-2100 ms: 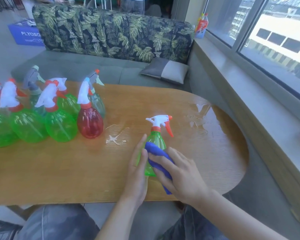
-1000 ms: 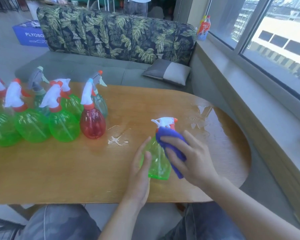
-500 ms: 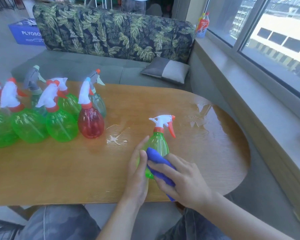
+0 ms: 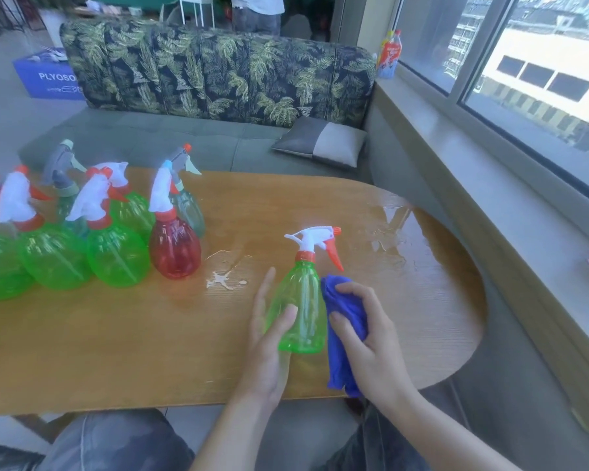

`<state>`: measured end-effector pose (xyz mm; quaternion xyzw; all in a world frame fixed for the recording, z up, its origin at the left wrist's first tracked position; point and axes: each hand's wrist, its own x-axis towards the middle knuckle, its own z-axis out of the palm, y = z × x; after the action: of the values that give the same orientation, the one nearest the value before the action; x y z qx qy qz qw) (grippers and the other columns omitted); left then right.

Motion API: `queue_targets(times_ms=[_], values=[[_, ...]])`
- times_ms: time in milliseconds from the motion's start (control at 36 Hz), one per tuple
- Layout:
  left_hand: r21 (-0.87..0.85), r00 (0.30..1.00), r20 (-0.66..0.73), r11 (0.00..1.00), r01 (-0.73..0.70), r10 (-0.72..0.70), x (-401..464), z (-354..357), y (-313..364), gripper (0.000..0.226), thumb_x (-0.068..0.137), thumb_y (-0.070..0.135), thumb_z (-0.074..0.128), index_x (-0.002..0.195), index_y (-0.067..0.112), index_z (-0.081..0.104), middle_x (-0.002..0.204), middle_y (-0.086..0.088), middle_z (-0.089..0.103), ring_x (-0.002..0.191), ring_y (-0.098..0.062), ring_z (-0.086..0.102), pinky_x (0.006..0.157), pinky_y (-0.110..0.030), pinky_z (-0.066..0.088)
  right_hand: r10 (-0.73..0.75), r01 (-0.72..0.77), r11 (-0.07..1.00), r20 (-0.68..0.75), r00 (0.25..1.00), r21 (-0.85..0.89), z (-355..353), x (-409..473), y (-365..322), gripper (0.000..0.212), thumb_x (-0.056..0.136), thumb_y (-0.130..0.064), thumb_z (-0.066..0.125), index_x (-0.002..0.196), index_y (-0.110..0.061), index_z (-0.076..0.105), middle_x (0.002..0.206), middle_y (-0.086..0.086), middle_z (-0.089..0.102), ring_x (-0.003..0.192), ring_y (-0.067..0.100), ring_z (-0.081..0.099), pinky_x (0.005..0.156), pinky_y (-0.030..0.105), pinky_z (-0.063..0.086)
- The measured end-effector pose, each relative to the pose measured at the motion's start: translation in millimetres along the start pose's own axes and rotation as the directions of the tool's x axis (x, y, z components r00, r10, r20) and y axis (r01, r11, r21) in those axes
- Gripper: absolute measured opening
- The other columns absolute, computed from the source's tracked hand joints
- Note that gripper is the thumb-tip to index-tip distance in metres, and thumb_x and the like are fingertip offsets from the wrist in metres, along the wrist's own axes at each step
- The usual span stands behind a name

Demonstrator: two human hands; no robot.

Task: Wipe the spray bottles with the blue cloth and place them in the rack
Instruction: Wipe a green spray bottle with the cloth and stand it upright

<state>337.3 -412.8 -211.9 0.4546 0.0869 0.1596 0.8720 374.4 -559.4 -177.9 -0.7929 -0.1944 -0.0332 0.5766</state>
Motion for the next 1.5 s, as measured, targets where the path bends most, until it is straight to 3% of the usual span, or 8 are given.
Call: queue_targets(times_ms=[194,389,500,611,861,1167,1361,1500], values=[[0.099,1.0,0.011,0.995,0.003,-0.004,3.2,2.3,-1.7,0.052,0.099,0.043,0.063,0.151,0.048,0.057,0.16,0.012,0.056,0.15,-0.018,0.052,0.126,-0.056,0.036,0.084,-0.073,0.99,-0.084,0.993,0.123,5.9,0.9,0.1,0.026,0.1,-0.024,0.069,0.123,-0.034,0.07,0.118,-0.011,0.072,0.114,0.016,0.067,0.1,0.042,0.054],[0.206,0.997,0.032,0.975,-0.078,0.073,0.0,2.4,-3.6,0.067,0.092,0.056,0.074,0.154,0.045,0.054,0.164,0.009,0.052,0.154,-0.022,0.046,0.126,-0.067,0.032,-0.146,0.138,0.982,-0.055,0.988,-0.132,2.0,9.8,-6.8,0.031,0.103,-0.023,0.065,0.129,-0.039,0.07,0.102,-0.019,0.063,0.097,0.007,0.064,0.084,0.019,0.05],[0.208,0.995,0.03,0.973,-0.095,0.09,0.7,4.5,-4.0,0.061,0.093,0.048,0.069,0.153,0.043,0.057,0.163,0.01,0.053,0.155,-0.02,0.045,0.127,-0.066,0.03,-0.564,0.503,0.696,0.042,0.825,-0.512,-7.4,29.1,-15.8,0.03,0.102,-0.019,0.064,0.131,-0.021,0.073,0.101,-0.01,0.056,0.084,0.01,0.05,0.075,0.018,0.041],[0.175,0.997,0.014,0.982,-0.071,0.069,-0.6,5.2,-2.7,0.054,0.099,0.036,0.062,0.153,0.037,0.058,0.159,0.01,0.057,0.15,-0.017,0.051,0.126,-0.063,0.035,-0.597,0.528,0.49,0.175,0.783,-0.693,-0.8,43.0,-14.0,0.037,0.096,-0.012,0.067,0.132,-0.018,0.07,0.105,0.002,0.063,0.08,0.024,0.056,0.059,0.031,0.048],[0.132,0.999,-0.02,0.991,-0.034,0.037,-1.4,3.4,-2.1,0.053,0.101,0.03,0.054,0.154,0.027,0.057,0.156,-0.001,0.061,0.147,-0.026,0.055,0.125,-0.063,0.037,-0.375,0.442,0.718,0.236,0.897,-0.537,2.4,34.4,-12.7,0.043,0.105,-0.051,0.046,0.14,-0.029,0.06,0.113,-0.007,0.05,0.079,0.01,0.049,0.06,0.034,0.052],[0.114,1.0,-0.003,0.993,-0.005,0.006,1.0,1.4,0.7,0.051,0.102,0.039,0.052,0.151,0.032,0.059,0.149,-0.012,0.066,0.139,-0.036,0.061,0.114,-0.05,0.049,-0.67,0.86,0.301,0.55,0.498,-0.412,-19.6,13.0,-2.2,0.03,0.098,-0.02,0.061,0.124,-0.026,0.075,0.109,0.0,0.054,0.077,0.02,0.051,0.055,0.028,0.042],[0.179,1.0,-0.018,0.984,-0.016,0.019,0.4,3.5,1.6,0.052,0.103,0.035,0.054,0.154,0.029,0.058,0.158,-0.001,0.059,0.15,-0.026,0.052,0.123,-0.057,0.039,-0.508,0.504,0.617,0.183,0.842,-0.604,-4.3,40.9,-28.8,0.036,0.107,-0.036,0.048,0.138,-0.028,0.064,0.108,-0.004,0.053,0.079,0.012,0.051,0.055,0.025,0.038],[0.173,0.999,-0.034,0.985,-0.018,0.024,-0.9,4.6,3.4,0.053,0.102,0.034,0.052,0.155,0.025,0.057,0.156,-0.002,0.061,0.147,-0.026,0.055,0.12,-0.052,0.042,-0.438,0.41,0.673,0.114,0.891,-0.615,13.3,31.8,-21.8,0.033,0.106,-0.037,0.049,0.131,-0.029,0.068,0.104,-0.003,0.055,0.074,0.014,0.053,0.048,0.03,0.043]])
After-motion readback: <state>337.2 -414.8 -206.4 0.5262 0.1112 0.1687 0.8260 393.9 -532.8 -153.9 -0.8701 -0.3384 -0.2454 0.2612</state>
